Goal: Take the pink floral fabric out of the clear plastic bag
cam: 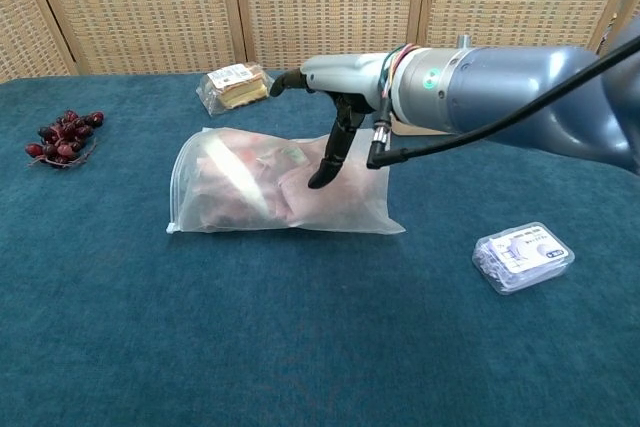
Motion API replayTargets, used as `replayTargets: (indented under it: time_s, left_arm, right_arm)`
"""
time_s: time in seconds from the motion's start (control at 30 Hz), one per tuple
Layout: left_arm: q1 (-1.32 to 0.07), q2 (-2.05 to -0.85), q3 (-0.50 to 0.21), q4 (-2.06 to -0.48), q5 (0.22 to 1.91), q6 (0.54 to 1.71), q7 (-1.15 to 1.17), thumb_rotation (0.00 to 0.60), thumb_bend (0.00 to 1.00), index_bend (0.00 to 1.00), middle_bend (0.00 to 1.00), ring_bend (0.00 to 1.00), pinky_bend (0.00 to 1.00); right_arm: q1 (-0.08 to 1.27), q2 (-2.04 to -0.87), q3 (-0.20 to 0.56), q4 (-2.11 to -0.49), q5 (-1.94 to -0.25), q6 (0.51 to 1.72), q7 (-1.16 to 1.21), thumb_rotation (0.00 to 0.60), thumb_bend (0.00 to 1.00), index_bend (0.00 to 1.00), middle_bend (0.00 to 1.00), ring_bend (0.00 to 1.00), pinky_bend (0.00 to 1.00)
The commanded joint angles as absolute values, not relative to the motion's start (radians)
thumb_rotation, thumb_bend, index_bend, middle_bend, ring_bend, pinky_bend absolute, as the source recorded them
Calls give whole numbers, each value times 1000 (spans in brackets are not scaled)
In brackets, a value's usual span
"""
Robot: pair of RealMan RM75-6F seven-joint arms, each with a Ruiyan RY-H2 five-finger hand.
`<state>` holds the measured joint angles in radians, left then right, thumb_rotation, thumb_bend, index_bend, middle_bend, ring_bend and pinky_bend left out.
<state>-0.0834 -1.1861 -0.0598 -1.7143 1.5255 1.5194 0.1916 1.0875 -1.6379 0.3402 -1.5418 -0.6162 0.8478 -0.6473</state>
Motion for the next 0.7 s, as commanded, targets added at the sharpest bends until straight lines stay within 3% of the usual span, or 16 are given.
replayTargets:
  time_s: [0.03,0.27,0.7]
  left_arm:
    - [-85,-1186,-61,-1714,1521,1517,191,600,204,0,0,0,0]
    - [-91,-1186,-64,-1709,1503,1501,187,600,203,0,0,0,0]
    - [-104,-1192,-72,-1699,1466,1476,189,600,203,0,0,0,0]
  right_arm:
    - [1133,-1684,332,-1497,-524,849,-682,600,0,0,0,0,0]
    - [1198,-1749,320,-1407,-375,861,-725,600,0,0,0,0,0]
    - [1227,-1867,308,-1200,-336,850,-703,600,0,0,0,0,0]
